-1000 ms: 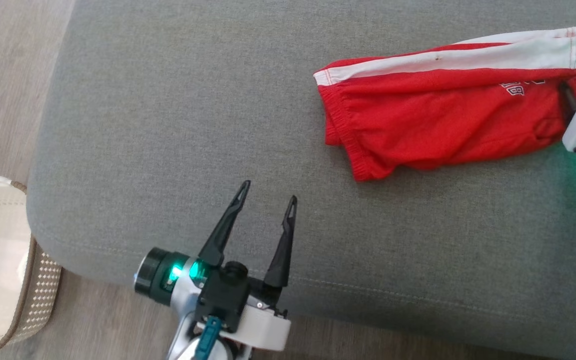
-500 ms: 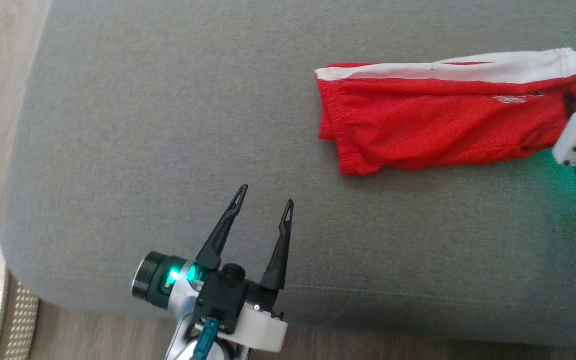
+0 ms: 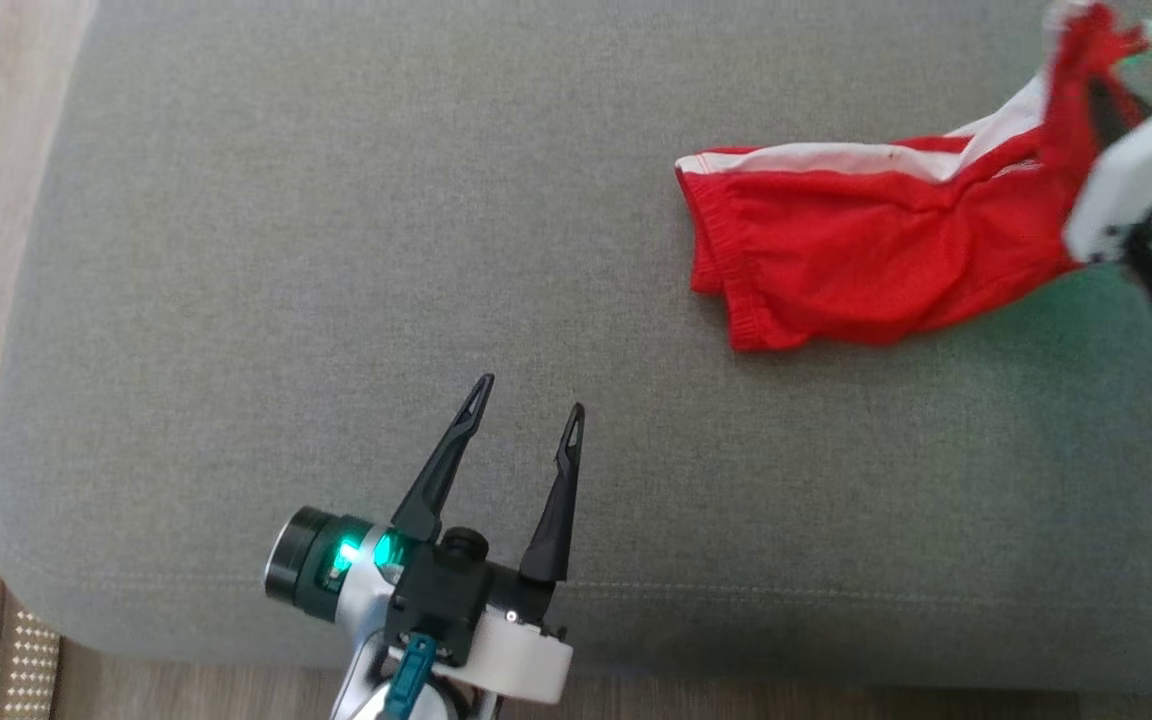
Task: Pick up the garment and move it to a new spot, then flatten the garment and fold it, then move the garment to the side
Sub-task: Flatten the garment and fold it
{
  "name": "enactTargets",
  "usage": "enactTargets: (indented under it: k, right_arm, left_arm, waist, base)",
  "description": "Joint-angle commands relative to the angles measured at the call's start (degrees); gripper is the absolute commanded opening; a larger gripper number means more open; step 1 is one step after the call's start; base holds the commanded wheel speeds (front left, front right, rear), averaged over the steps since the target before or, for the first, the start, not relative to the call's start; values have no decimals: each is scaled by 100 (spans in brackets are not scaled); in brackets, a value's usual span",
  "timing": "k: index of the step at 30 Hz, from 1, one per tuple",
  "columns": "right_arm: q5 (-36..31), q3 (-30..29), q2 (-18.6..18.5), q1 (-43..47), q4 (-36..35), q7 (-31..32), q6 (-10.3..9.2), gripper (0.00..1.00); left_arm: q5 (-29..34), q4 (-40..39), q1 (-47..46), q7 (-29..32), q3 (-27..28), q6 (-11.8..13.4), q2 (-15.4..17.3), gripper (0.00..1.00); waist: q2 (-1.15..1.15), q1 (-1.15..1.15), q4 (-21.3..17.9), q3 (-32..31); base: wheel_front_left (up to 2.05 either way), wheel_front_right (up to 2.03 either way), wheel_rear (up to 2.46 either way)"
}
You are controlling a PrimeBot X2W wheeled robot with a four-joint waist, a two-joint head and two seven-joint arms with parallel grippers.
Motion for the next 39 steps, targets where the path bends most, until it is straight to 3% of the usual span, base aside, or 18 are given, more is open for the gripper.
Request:
enactTargets:
  k: [1,13,23,28,29,30,31,32,37,39]
  right_arm:
    - [74,195,55,-118,-279,34,-2,0]
    - [567,1364,609,451,-1302,594,-2,0]
    - [417,1517,1372,756,-1272,535,-2,0]
    - [327,1586,1548,863,-1193,655,-2,0]
    - [315,1579,1563,890,-1171,703,-2,9]
    - [287,1561,1573,915,-1153,734,-2,40]
    - [264,1547,1583,943,-1152,746,-2,94]
    - [309,1497,1602,980,-1183,725,-2,100]
    - [774,1228,1643,1229,-1771,347,-2,100]
    - [773,1013,1449,1377,-2090,99,-2,100]
  left_arm:
    - [-18,-146,-24,-46,141,39,21,100]
    - [-73,-120,170,-46,213,86,-27,100]
    - [-59,-119,182,-46,234,56,-74,100]
    - [-58,-104,190,-46,258,46,-87,100]
    - [-60,-99,197,-46,264,46,-89,100]
    - [-61,-95,203,-46,271,47,-92,100]
    - [-62,-94,210,-46,278,48,-95,100]
    - [-62,-94,215,-46,286,49,-98,100]
    - [-54,-87,234,-46,308,42,-106,100]
    - [-49,-94,253,-46,327,50,-101,100]
  waist:
    - [0,0,30,-88]
    - [0,0,240,-450]
    - [0,0,336,-432]
    - [0,0,379,-431]
    - [0,0,381,-437]
    - [0,0,379,-443]
    - [0,0,374,-449]
    - [0,0,366,-452]
    - [0,0,319,-494]
    - [0,0,285,-514]
  base:
    - [0,0,0]
    - [0,0,0]
    - [0,0,0]
    - [0,0,0]
    - [0,0,0]
    - [0,0,0]
    - [0,0,0]
    - [0,0,0]
    - [0,0,0]
    - [0,0,0]
